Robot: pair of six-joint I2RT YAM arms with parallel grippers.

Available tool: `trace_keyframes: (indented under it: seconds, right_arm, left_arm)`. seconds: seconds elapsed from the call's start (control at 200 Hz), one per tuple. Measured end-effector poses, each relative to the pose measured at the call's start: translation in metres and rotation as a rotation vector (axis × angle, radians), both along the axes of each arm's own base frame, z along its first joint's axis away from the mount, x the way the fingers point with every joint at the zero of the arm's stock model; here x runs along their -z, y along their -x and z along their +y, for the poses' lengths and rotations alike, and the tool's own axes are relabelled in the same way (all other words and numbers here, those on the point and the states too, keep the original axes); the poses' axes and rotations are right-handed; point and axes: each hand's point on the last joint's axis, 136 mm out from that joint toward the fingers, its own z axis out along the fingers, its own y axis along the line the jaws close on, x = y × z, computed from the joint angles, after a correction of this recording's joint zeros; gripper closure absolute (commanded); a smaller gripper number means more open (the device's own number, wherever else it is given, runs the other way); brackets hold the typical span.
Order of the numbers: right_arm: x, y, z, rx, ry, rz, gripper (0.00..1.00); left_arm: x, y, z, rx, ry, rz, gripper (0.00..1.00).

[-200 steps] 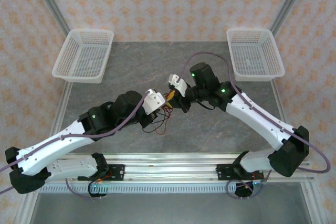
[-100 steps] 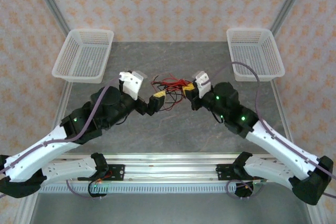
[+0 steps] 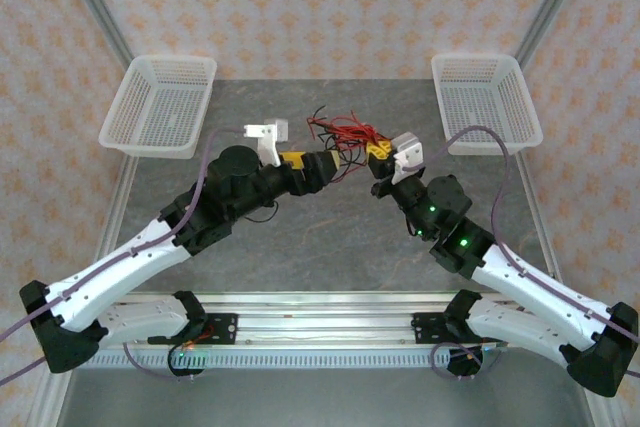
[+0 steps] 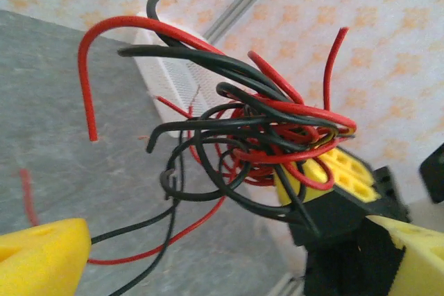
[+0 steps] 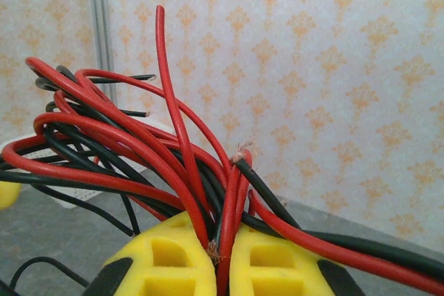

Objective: Untangle the cables

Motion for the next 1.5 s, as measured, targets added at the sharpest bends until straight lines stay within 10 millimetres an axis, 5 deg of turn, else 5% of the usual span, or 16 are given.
trace_keyframes:
  seconds: [0.335, 0.651, 0.766, 0.981, 1.051, 1.276, 1.501]
  right_arm:
    - [0.000, -0.006, 0.010, 0.001, 0.061, -0.052, 0.97]
    - [0.008, -0.005, 0.024, -0.032, 0.112, -0.060, 0.97]
    - [0.003, -0.002, 0.027, -0.045, 0.108, -0.071, 0.97]
    - [0.004, -0.002, 0.028, -0.049, 0.112, -0.064, 0.96]
    - [0.003, -0.002, 0.028, -0.048, 0.112, -0.062, 0.95]
    - [-0.003, -0.003, 0.024, -0.033, 0.063, 0.048, 0.51]
    - [-0.019, 0.001, 0.010, -0.013, 0.003, 0.216, 0.28]
  left_arm:
    - [-0.026, -0.012, -0.018, 0.074, 0.256, 0.032, 0.01]
    - [-0.009, -0.039, -0.027, 0.100, 0.312, 0.113, 0.02]
    - [-0.005, -0.049, -0.025, 0.091, 0.330, 0.137, 0.26]
    - [-0.014, -0.056, -0.022, 0.109, 0.403, 0.142, 1.00]
    - [-0.015, -0.056, -0.022, 0.114, 0.413, 0.139, 1.00]
    - [-0.006, -0.056, -0.022, 0.119, 0.332, 0.122, 1.00]
    - [-0.003, -0.049, -0.017, 0.136, 0.145, 0.052, 1.00]
